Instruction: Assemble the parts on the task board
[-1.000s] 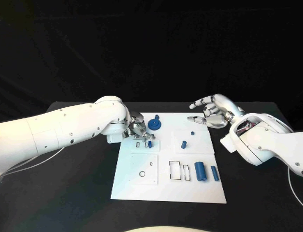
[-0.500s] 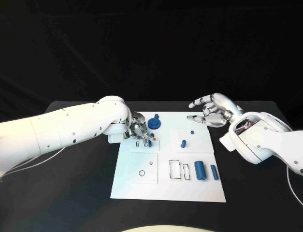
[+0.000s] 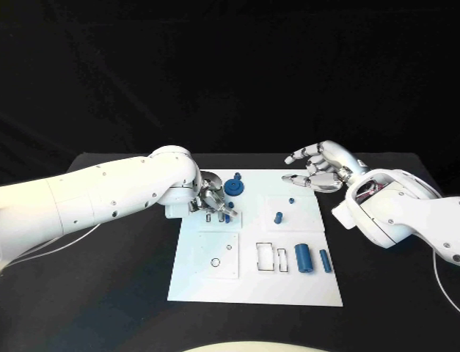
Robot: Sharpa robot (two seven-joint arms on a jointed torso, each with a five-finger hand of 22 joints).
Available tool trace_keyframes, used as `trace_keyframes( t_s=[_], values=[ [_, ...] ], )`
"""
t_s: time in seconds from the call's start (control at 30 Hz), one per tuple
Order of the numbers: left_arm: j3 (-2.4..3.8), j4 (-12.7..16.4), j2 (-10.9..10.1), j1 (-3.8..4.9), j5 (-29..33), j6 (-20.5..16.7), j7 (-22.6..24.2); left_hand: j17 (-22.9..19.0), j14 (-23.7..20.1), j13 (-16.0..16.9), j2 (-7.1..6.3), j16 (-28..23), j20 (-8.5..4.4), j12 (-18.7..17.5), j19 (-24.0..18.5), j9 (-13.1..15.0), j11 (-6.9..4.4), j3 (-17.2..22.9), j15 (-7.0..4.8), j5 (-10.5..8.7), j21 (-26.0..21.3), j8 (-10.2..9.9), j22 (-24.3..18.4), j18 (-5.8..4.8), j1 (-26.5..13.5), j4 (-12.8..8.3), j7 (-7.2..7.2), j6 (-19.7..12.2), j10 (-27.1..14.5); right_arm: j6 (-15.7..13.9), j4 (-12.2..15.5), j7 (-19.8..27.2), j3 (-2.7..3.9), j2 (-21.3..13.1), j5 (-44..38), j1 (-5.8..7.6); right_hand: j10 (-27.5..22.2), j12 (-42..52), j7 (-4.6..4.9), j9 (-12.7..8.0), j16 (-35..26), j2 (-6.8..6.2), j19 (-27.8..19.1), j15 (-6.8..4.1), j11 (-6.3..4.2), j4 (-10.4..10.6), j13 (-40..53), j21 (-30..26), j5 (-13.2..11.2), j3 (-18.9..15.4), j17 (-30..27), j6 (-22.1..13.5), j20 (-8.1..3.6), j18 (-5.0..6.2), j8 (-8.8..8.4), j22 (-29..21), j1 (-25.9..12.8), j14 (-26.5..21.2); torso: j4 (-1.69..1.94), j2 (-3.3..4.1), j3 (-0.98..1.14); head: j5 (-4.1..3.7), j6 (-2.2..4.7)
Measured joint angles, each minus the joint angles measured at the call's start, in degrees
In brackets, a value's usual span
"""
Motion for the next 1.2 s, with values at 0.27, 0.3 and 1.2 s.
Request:
trace_keyframes(
  t_s=[0.27, 0.3, 1.2],
  values=[
    [-0.14, 0.03, 0.23, 0.0, 0.25, 0.11, 0.0, 0.0, 0.0, 0.41, 0.87, 0.0, 0.0, 0.0, 0.0, 0.38, -0.09, 0.32, 0.0, 0.0, 0.17, 0.0, 0.05, 0.0, 1.53, -0.32, -0.2, 0.2, 0.09, 0.38, -0.14, -0.12, 0.0, 0.1, 0.0, 0.0, 0.0, 0.0, 0.0, 0.0, 0.0, 0.0, 0.0, 0.0, 0.0, 0.0, -0.01, 0.0, 0.0, 0.0, 0.0, 0.0, 0.0, 0.0, 0.0, 0.0, 0.0, 0.0, -0.02, 0.01, 0.01, -0.01, -0.03],
    [-0.17, 0.04, 0.27, 0.0, 0.29, 0.11, 0.0, 0.0, 0.0, 0.41, 0.96, 0.0, 0.0, 0.0, 0.0, 0.38, -0.2, 0.32, 0.0, 0.0, 0.2, 0.0, 0.07, 0.0, 1.63, -0.32, -0.2, 0.2, 0.2, 0.43, -0.16, -0.14, 0.0, 0.11, 0.01, 0.0, 0.0, 0.0, 0.0, 0.0, 0.0, 0.0, 0.0, 0.0, 0.0, 0.0, -0.01, 0.0, 0.0, 0.0, -0.01, 0.0, 0.0, 0.0, 0.0, -0.01, 0.0, 0.0, -0.03, 0.02, 0.01, -0.01, -0.04],
    [-0.36, 0.79, -1.12, -0.06, 5.81, -3.5, 0.11, -0.01, 0.01, 5.58, -1.42, 0.0, -1.24, 2.93, 0.19, 12.72, -1.95, 22.0, -1.65, -0.29, 0.2, 7.04, 0.24, 0.0, 3.99, -0.49, -2.03, -1.01, 3.79, 2.77, -0.76, -1.46, 0.0, 0.09, -0.12, 0.0, -0.21, -0.35, -0.18, 0.0, -0.35, 0.23, 0.0, 0.0, -0.21, 0.15, -0.02, -0.67, 0.56, 0.48, -0.02, 0.18, 0.0, 0.0, 0.45, 0.03, 0.23, 0.0, 0.01, -0.04, 0.02, 0.13, 0.18]
  ],
)
